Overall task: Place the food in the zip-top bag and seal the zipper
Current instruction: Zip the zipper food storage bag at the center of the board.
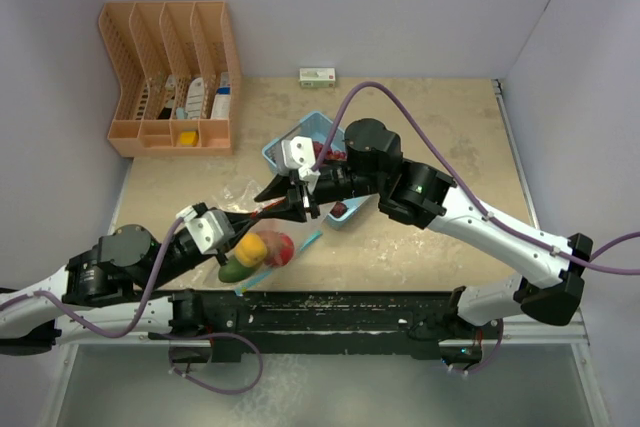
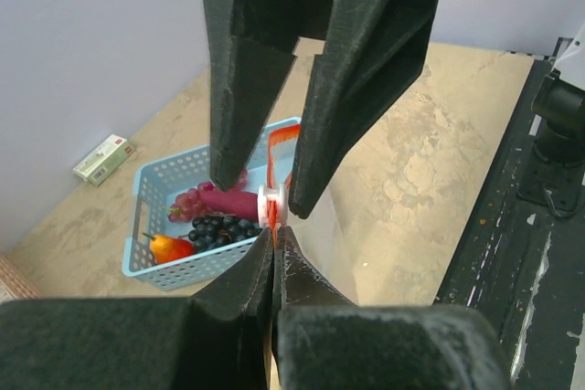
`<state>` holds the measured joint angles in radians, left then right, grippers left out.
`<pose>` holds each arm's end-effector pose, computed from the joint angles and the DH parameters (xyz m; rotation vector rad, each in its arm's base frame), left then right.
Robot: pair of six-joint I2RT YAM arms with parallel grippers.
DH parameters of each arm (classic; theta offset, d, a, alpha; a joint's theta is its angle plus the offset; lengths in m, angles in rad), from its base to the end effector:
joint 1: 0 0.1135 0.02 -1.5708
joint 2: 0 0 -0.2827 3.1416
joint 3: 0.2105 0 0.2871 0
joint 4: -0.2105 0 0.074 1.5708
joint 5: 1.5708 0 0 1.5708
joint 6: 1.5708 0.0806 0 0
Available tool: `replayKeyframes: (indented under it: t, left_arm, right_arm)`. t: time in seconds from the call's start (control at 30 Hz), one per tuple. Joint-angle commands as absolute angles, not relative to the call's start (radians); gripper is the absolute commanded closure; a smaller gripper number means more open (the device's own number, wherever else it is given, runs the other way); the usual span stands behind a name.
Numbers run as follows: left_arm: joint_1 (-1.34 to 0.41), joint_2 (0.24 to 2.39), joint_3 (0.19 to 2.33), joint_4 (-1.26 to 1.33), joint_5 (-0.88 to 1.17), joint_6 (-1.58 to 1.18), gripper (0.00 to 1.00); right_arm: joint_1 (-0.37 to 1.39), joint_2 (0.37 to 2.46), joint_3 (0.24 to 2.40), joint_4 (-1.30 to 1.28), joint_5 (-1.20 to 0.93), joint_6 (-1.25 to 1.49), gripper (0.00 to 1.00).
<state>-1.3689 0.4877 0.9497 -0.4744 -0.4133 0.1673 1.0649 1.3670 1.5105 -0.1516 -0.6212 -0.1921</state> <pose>0.0603 -0.1333 0.4230 0.8636 1.3654 -0.6097 0.1391 0.3478 0.4887 -1.3727 1.0094 1.1530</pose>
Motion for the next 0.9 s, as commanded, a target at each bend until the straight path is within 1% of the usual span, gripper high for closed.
replayKeyframes:
  t: [0.0,0.07,0.2,0.27,0.33,0.47,0.5,0.87]
  left_arm:
    - [-1.369,0.484,0.952,-0.418,-0.403,0.153,1.00]
    - [-1.369,0.480,0.954,-0.421,-0.404,0.152,1.00]
    - [-1.369,0.479,0.957,-0.426,-0.409,0.152,1.00]
    - [-1.369,0.479,0.958,-0.425,-0.409,0.153,1.00]
    - [-1.369,0.480,0.958,-0.424,-0.414,0.154,1.00]
    - [-1.370,0.476,0.957,-0.426,-0.425,0.153,1.00]
    - [-1.370,0.476,0.956,-0.426,-0.427,0.152,1.00]
    - [-1.370,0.439,0.966,-0.409,-0.441,0.157,1.00]
  right_arm:
    - [1.062,1.376,1.566,-0.138,-0.660,-0.215,0.73]
    - [1.063,1.384,1.575,-0.157,-0.663,-0.219,0.74]
    - [1.062,1.383,1.564,-0.163,-0.657,-0.220,0.66]
    - [1.062,1.379,1.558,-0.163,-0.657,-0.222,0.66]
    - [1.062,1.376,1.557,-0.168,-0.655,-0.225,0.72]
    - [1.060,1.365,1.549,-0.173,-0.631,-0.223,0.97]
    - [1.058,1.361,1.545,-0.170,-0.627,-0.220,1.00]
    - [1.020,1.312,1.449,-0.167,-0.568,-0.187,1.00]
